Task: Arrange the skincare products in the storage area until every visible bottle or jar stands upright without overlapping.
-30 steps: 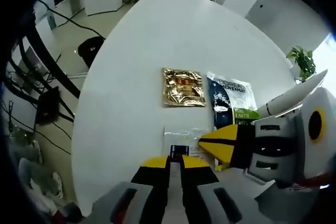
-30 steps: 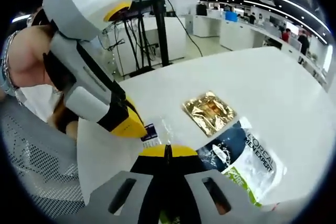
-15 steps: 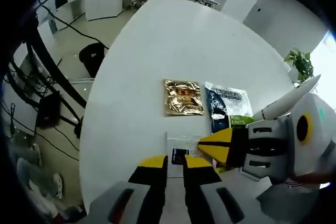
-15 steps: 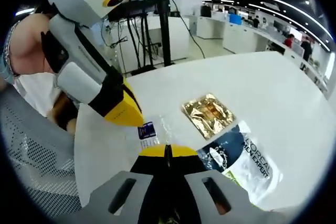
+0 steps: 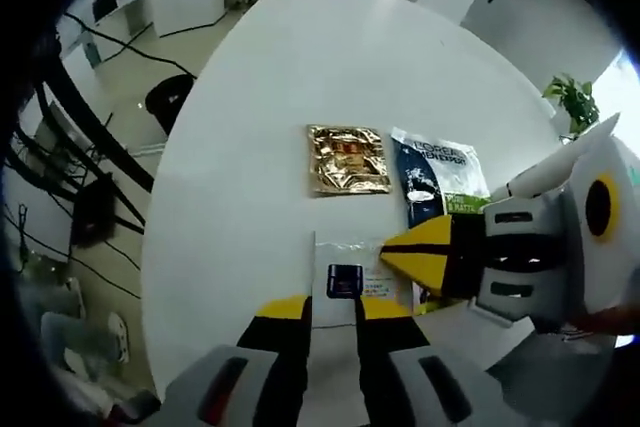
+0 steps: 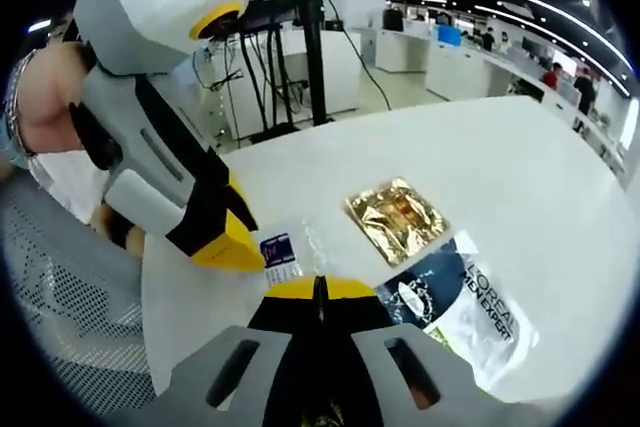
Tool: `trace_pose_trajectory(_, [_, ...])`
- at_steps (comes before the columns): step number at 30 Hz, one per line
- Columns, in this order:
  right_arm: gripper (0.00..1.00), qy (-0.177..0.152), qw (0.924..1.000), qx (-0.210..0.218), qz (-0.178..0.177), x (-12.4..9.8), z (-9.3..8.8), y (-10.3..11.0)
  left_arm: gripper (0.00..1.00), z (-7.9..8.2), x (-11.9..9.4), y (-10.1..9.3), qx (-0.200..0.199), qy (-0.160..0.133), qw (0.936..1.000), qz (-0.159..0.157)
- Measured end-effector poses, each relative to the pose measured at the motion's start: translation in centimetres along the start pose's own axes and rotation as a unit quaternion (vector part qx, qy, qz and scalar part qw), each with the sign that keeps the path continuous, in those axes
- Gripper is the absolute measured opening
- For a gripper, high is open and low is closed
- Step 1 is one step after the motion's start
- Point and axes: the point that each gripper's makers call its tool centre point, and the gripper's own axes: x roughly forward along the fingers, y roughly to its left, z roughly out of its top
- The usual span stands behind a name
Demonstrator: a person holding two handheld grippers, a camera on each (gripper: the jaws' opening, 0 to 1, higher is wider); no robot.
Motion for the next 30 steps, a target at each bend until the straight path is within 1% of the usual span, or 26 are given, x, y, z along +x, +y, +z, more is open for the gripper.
trace_pose_trajectory(5, [0.0, 0.002, 1.0, -0.004, -0.002, 0.0, 0.0, 0.0, 0.18, 0.0, 0.0, 0.1, 0.011, 0.0, 0.9999, 0.005])
trace_pose_trajectory(9, [0.0, 0.003, 1.0, -0.008, -0.004, -0.1, -0.1, 0.0, 0.19, 0.0, 0.0, 0.0, 0.011, 0.001, 0.9999, 0.003])
trace_pose_trajectory(11, [0.0, 0.003, 0.9999, -0.009, -0.005, -0.2, -0.1, 0.0, 0.19, 0.0, -0.1, 0.2, 0.017, 0.002, 0.9998, 0.009])
trace_pose_trajectory(12, [0.0, 0.004, 0.9999, -0.011, -0.006, -0.2, -0.1, 0.0, 0.19, 0.2, -0.4, 0.5, 0.022, -0.006, 0.9995, 0.021])
trace_pose_trajectory(13, [0.0, 0.005, 0.9999, -0.011, -0.007, -0.2, -0.1, 0.0, 0.19, 0.4, -0.6, 0.6, 0.026, -0.011, 0.9993, 0.026])
trace_pose_trajectory(16, [0.0, -0.001, 0.9997, -0.013, -0.02, -0.5, 0.2, -0.4, 0.2, 1.1, -1.2, 0.7, 0.034, -0.029, 0.9984, 0.034])
trace_pose_trajectory(18, [0.0, -0.016, 0.9997, -0.011, -0.018, -0.9, 0.9, -0.2, 0.21, 1.8, -1.7, 1.0, 0.051, -0.049, 0.9962, 0.05])
trace_pose_trajectory(19, [0.0, -0.032, 0.9993, -0.014, -0.014, -1.4, 1.6, 0.1, 0.21, 2.3, -2.1, 1.2, 0.059, -0.065, 0.9942, 0.062])
trace_pose_trajectory(20, [0.01, -0.041, 0.9989, -0.018, -0.011, -1.8, 2.0, 0.4, 0.21, 2.5, -2.4, 1.4, 0.064, -0.072, 0.9929, 0.07])
trace_pose_trajectory(22, [0.01, -0.058, 0.9979, -0.03, -0.006, -3.0, 2.6, 1.2, 0.21, 3.2, -3.3, 1.7, 0.091, -0.097, 0.9867, 0.093])
trace_pose_trajectory(23, [0.01, -0.071, 0.9966, -0.042, 0.008, -3.9, 2.9, 2.1, 0.21, 3.6, -3.9, 1.4, 0.111, -0.114, 0.9825, 0.097])
trace_pose_trajectory(24, [0.01, -0.08, 0.9954, -0.049, 0.017, -4.6, 3.1, 2.7, 0.21, 3.9, -4.3, 1.2, 0.12, -0.128, 0.9796, 0.098])
trace_pose_trajectory(26, [0.01, -0.096, 0.9925, -0.067, 0.036, -6.3, 3.3, 3.9, 0.21, 4.4, -5.7, 0.2, 0.14, -0.165, 0.9727, 0.086])
trace_pose_trajectory(27, [0.02, -0.106, 0.9894, -0.083, 0.055, -7.8, 3.4, 5.0, 0.22, 4.6, -6.3, -0.2, 0.14, -0.181, 0.9703, 0.08])
trace_pose_trajectory(28, [0.03, -0.112, 0.9869, -0.095, 0.068, -8.9, 3.5, 5.7, 0.23, 4.6, -7.1, -0.6, 0.142, -0.189, 0.9689, 0.072])
trace_pose_trajectory(29, [0.03, -0.123, 0.9818, -0.112, 0.092, -11.1, 3.5, 6.8, 0.23, 4.8, -8.3, -1.5, 0.153, -0.205, 0.9651, 0.057])
trace_pose_trajectory(30, [0.03, -0.134, 0.9784, -0.114, 0.109, -12.7, 3.7, 7.5, 0.23, 5.0, -9.4, -2.3, 0.154, -0.223, 0.9614, 0.046])
